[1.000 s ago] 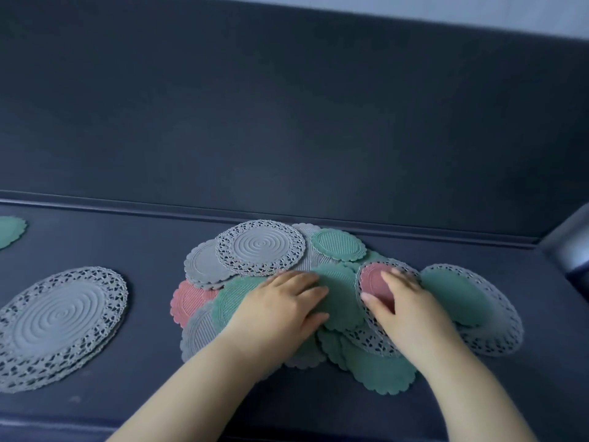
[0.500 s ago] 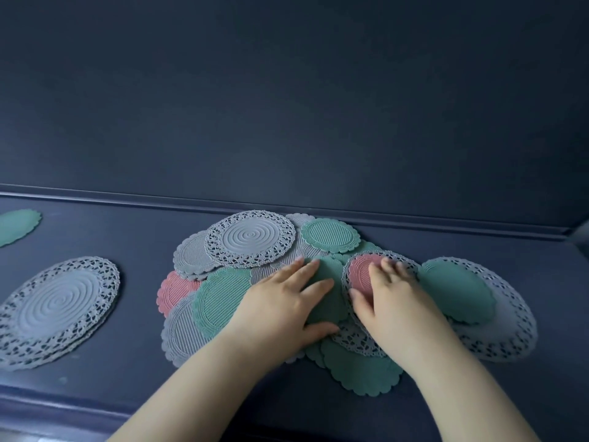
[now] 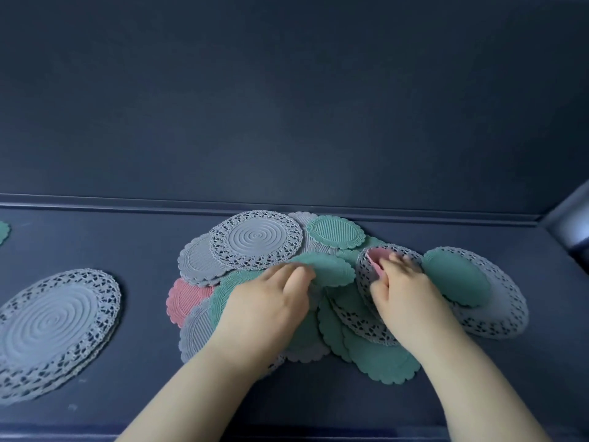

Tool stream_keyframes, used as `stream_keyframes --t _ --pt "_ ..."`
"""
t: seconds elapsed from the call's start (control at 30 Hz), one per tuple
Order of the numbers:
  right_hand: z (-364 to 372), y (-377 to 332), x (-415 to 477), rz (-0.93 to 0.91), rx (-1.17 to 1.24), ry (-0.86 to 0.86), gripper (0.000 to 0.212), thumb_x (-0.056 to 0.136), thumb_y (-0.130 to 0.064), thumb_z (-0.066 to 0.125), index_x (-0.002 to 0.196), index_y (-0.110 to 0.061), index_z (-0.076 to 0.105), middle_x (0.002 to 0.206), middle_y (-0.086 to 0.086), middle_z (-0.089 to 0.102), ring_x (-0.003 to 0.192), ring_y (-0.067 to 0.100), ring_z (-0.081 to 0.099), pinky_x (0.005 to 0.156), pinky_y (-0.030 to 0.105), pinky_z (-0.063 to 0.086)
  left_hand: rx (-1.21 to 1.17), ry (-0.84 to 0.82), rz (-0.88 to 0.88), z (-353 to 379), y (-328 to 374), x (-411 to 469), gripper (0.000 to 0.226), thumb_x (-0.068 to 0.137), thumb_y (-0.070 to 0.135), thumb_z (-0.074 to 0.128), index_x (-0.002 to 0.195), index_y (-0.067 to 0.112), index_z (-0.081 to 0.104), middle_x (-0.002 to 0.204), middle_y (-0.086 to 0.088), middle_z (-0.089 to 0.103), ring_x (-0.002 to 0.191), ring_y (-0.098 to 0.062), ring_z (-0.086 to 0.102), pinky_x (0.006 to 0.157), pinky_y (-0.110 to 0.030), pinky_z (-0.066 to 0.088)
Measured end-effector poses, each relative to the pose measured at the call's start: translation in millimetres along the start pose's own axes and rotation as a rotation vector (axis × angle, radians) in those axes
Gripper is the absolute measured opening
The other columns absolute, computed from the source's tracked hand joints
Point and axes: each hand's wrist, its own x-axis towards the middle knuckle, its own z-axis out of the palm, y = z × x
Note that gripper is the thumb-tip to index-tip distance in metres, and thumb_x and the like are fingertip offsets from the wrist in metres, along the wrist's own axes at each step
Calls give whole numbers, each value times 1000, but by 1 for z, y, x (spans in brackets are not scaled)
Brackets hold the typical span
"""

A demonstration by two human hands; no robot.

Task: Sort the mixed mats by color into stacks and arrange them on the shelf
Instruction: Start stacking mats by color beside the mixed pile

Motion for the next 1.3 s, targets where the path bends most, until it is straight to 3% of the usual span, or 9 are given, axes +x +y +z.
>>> stream_keyframes --t 0.1,0.17,0.3,0.43,0.57,0.73,0.87,1.17,1.3 --pt "-4 -11 -3 81 217 128 36 90 -14 38 120 -21 58 78 0 54 55 11 46 46 17 33 -107 76 -67 -13 -9 -1 21 83 14 47 92 7 64 94 -1 70 83 -21 67 57 -33 54" --pt "-5 -22 -5 116 306 272 34 89 -9 40 114 -20 61 61 -9 45 44 12 38 42 21 25 -137 117 -67 -21 -17 -3 21 83 13 46 91 5 64 97 -3 71 89 -21 68 72 -30 52" --pt "-11 -55 -10 92 556 411 26 93 -7 39 107 -12 61 73 4 58 67 27 44 56 30 27 -172 181 -60 -36 -39 -12 22 84 14 45 87 4 65 102 -3 70 105 -13 61 90 -20 43" --pt "-6 -94 -13 103 827 354 24 97 -19 36 98 -24 60 90 -4 62 78 3 50 69 11 39 -178 223 -71 -53 -68 -27 19 82 17 51 83 4 65 103 -3 70 107 -12 57 87 -23 46" --pt "13 -138 -11 180 1166 223 22 86 -38 43 88 -36 65 97 -7 68 95 10 58 93 40 45 -139 236 -101 -78 -100 -46 24 80 24 53 81 3 64 100 -5 71 105 -17 59 85 -26 46" --pt "31 -195 -18 231 1420 136 36 97 -21 43 73 -30 70 82 -12 70 81 10 62 75 31 48 -101 255 -170 -105 -138 -73 22 79 23 56 76 3 65 96 -5 72 102 -17 61 84 -23 44" --pt "45 -225 -21 196 1434 64 24 96 -24 44 90 -24 67 99 -4 70 96 16 63 83 34 50 -52 248 -208 -114 -157 -90 12 68 9 68 76 1 66 94 -7 72 99 -22 65 84 -23 43" --pt "52 -213 -19 254 1518 -23 41 96 -17 43 72 -34 71 84 -11 69 88 14 60 90 40 46 19 198 -233 -116 -145 -107 24 81 20 55 90 1 67 96 -7 70 105 -15 55 90 -21 41" --pt "51 -199 -18 271 1558 -52 34 92 -3 40 84 -24 66 92 -4 68 89 17 60 83 34 47 88 141 -197 -116 -133 -108 26 84 20 54 92 2 71 98 -7 70 103 -21 60 92 -29 44"
